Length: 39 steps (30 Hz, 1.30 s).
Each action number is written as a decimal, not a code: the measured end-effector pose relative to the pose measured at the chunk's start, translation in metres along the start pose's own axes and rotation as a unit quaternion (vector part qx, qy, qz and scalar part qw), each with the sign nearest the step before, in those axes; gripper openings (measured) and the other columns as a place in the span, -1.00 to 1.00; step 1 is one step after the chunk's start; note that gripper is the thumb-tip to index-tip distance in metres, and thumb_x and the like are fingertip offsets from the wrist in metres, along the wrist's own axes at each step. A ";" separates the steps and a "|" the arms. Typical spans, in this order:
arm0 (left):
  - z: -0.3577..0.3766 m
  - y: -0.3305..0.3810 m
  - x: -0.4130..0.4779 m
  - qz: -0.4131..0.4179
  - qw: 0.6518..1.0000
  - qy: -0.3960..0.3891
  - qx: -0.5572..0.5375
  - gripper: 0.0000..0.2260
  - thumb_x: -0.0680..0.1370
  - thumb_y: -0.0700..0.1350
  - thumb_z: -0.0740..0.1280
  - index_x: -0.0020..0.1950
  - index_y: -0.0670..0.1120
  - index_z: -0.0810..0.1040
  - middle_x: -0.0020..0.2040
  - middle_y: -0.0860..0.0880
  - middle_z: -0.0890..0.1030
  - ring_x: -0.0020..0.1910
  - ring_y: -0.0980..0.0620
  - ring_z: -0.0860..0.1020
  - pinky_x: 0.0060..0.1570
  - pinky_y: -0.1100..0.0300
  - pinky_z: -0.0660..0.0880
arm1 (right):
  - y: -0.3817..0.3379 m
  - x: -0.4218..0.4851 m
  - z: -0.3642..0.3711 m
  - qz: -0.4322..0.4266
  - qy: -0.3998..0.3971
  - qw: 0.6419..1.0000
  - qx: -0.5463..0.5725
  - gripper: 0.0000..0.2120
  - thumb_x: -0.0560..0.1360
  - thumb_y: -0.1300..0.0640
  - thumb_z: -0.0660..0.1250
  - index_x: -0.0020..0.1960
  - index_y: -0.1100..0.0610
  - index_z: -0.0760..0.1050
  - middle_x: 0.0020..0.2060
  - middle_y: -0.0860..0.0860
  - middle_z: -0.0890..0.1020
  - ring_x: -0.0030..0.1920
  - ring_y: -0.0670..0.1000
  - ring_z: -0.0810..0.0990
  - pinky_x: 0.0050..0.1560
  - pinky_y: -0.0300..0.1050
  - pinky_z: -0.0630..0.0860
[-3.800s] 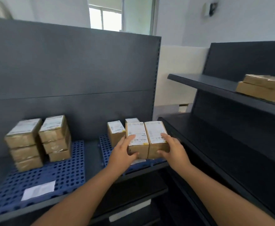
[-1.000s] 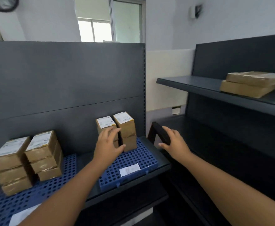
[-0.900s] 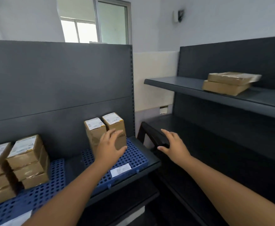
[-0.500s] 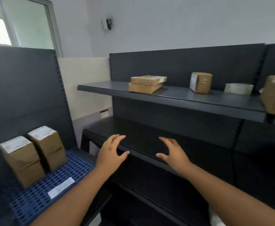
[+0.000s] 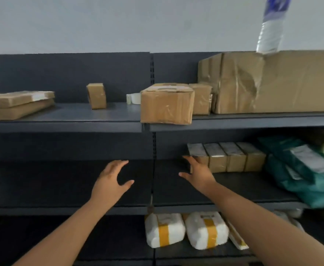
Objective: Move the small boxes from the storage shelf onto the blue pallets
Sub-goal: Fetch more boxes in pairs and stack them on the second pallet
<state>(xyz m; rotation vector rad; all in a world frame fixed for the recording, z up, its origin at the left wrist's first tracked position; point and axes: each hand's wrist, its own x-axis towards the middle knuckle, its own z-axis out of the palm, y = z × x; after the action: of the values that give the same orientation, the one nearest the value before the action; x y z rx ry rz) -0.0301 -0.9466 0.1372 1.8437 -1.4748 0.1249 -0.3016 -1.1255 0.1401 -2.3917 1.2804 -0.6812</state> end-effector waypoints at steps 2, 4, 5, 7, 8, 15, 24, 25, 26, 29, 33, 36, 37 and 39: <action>0.029 0.025 0.015 0.004 1.000 -0.024 -0.013 -0.37 0.42 0.11 0.49 0.43 0.19 0.32 0.42 0.10 0.34 0.34 0.05 0.42 0.25 0.01 0.48 | 0.035 -0.002 -0.021 0.033 0.016 0.999 -0.013 -0.33 0.47 -0.11 0.41 0.49 -0.15 0.19 0.46 0.07 0.30 0.29 0.17 0.46 0.14 0.01 0.53; 0.056 0.049 0.028 -0.004 0.998 -0.055 -0.015 -0.35 0.43 0.13 0.47 0.45 0.22 0.26 0.45 0.11 0.28 0.37 0.05 0.38 0.24 0.00 0.49 | 0.069 -0.006 -0.039 0.061 0.029 0.997 -0.022 -0.33 0.46 -0.10 0.42 0.48 -0.17 0.19 0.47 0.06 0.29 0.32 0.18 0.44 0.14 0.02 0.53; 0.069 0.058 0.033 -0.003 0.998 -0.066 -0.019 -0.34 0.43 0.14 0.47 0.46 0.22 0.24 0.46 0.11 0.26 0.38 0.04 0.37 0.22 0.00 0.50 | 0.086 -0.008 -0.048 0.070 0.036 0.997 -0.022 -0.33 0.45 -0.11 0.42 0.48 -0.18 0.20 0.47 0.06 0.29 0.34 0.19 0.41 0.16 0.04 0.52; 0.094 0.076 0.043 0.004 0.996 -0.079 -0.033 -0.31 0.42 0.14 0.47 0.47 0.22 0.23 0.47 0.08 0.26 0.38 0.02 0.38 0.20 0.03 0.51 | 0.116 -0.011 -0.063 0.082 0.049 0.995 -0.024 -0.34 0.45 -0.13 0.42 0.47 -0.18 0.21 0.45 0.08 0.30 0.38 0.21 0.34 0.24 0.08 0.48; 0.107 0.083 0.047 0.006 0.996 -0.084 -0.040 -0.30 0.42 0.15 0.48 0.48 0.21 0.23 0.47 0.06 0.26 0.38 0.02 0.38 0.20 0.04 0.50 | 0.131 -0.012 -0.069 0.089 0.055 0.994 -0.029 -0.34 0.46 -0.13 0.41 0.47 -0.18 0.21 0.45 0.08 0.30 0.39 0.21 0.31 0.28 0.10 0.45; 0.186 0.127 0.080 -0.022 0.990 -0.120 -0.066 -0.27 0.41 0.13 0.50 0.49 0.24 0.20 0.51 0.02 0.21 0.44 -0.02 0.31 0.28 0.06 0.41 | 0.215 -0.002 -0.102 0.156 0.048 0.984 -0.072 -0.29 0.45 -0.16 0.41 0.51 -0.09 0.19 0.45 0.15 0.26 0.40 0.26 0.27 0.34 0.12 0.37; 0.250 0.144 0.122 -0.067 0.984 -0.147 -0.071 -0.21 0.39 0.13 0.50 0.49 0.33 0.11 0.54 -0.05 0.21 0.44 -0.13 0.31 0.31 -0.15 0.41 | 0.246 0.021 -0.094 0.140 0.044 0.984 -0.099 -0.33 0.48 -0.17 0.36 0.48 0.04 0.22 0.47 0.15 0.23 0.42 0.24 0.24 0.39 0.12 0.31; 0.255 0.144 0.127 -0.067 0.984 -0.150 -0.070 -0.21 0.40 0.12 0.50 0.50 0.32 0.12 0.54 -0.05 0.21 0.45 -0.13 0.30 0.33 -0.14 0.40 | 0.244 0.023 -0.090 0.132 0.046 0.984 -0.107 -0.33 0.49 -0.16 0.35 0.49 0.04 0.22 0.47 0.15 0.23 0.43 0.23 0.23 0.40 0.11 0.29; 0.260 0.145 0.131 -0.068 0.984 -0.153 -0.067 -0.22 0.41 0.10 0.49 0.50 0.30 0.13 0.54 -0.06 0.23 0.45 -0.13 0.30 0.34 -0.12 0.39 | 0.241 0.024 -0.087 0.119 0.051 0.985 -0.115 -0.33 0.49 -0.15 0.35 0.49 0.03 0.21 0.46 0.15 0.24 0.43 0.23 0.23 0.40 0.11 0.29; 0.269 0.145 0.137 -0.085 0.981 -0.158 -0.080 -0.32 0.47 0.05 0.46 0.50 0.28 0.20 0.51 -0.07 0.31 0.41 -0.11 0.37 0.33 -0.01 0.41 | 0.227 0.033 -0.080 0.065 0.063 0.987 -0.133 -0.36 0.49 -0.09 0.36 0.49 -0.01 0.22 0.42 0.13 0.28 0.41 0.22 0.23 0.37 0.15 0.32; 0.273 0.141 0.133 -0.083 0.984 -0.129 -0.089 -0.44 0.55 -0.05 0.39 0.47 0.27 0.28 0.47 -0.06 0.39 0.36 -0.07 0.43 0.26 0.21 0.41 | 0.202 0.054 -0.068 -0.005 0.067 0.981 -0.181 -0.36 0.48 -0.06 0.36 0.49 -0.11 0.18 0.43 0.05 0.29 0.43 0.19 0.21 0.39 0.23 0.20; 0.272 0.141 0.132 -0.078 0.987 -0.107 -0.092 -0.50 0.57 -0.06 0.35 0.45 0.28 0.32 0.41 -0.06 0.47 0.27 -0.04 0.50 0.12 0.29 0.44 | 0.188 0.071 -0.058 -0.033 0.051 0.976 -0.208 -0.33 0.50 -0.08 0.33 0.51 -0.14 0.10 0.46 0.04 0.26 0.47 0.17 0.16 0.45 0.30 0.05; 0.271 0.141 0.132 -0.079 0.987 -0.106 -0.088 -0.51 0.57 -0.06 0.35 0.44 0.28 0.32 0.39 -0.06 0.48 0.24 -0.03 0.52 0.10 0.27 0.47 | 0.185 0.076 -0.055 -0.036 0.041 0.975 -0.213 -0.32 0.51 -0.08 0.32 0.52 -0.15 0.07 0.48 0.04 0.23 0.49 0.17 0.13 0.46 0.34 -0.01; 0.270 0.141 0.131 -0.079 0.989 -0.100 -0.076 -0.52 0.58 -0.05 0.34 0.44 0.27 0.32 0.37 -0.05 0.51 0.20 -0.01 0.55 0.07 0.24 0.51 | 0.179 0.087 -0.051 -0.043 0.022 0.971 -0.233 -0.30 0.52 -0.09 0.31 0.53 -0.16 0.00 0.51 0.03 0.17 0.51 0.17 0.09 0.46 0.40 -0.10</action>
<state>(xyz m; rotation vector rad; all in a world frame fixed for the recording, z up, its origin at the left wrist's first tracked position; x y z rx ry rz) -0.2085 -1.2201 0.0814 1.8815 -1.4219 -0.2489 -0.4100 -1.2978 0.1139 -2.8311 1.4983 -0.5006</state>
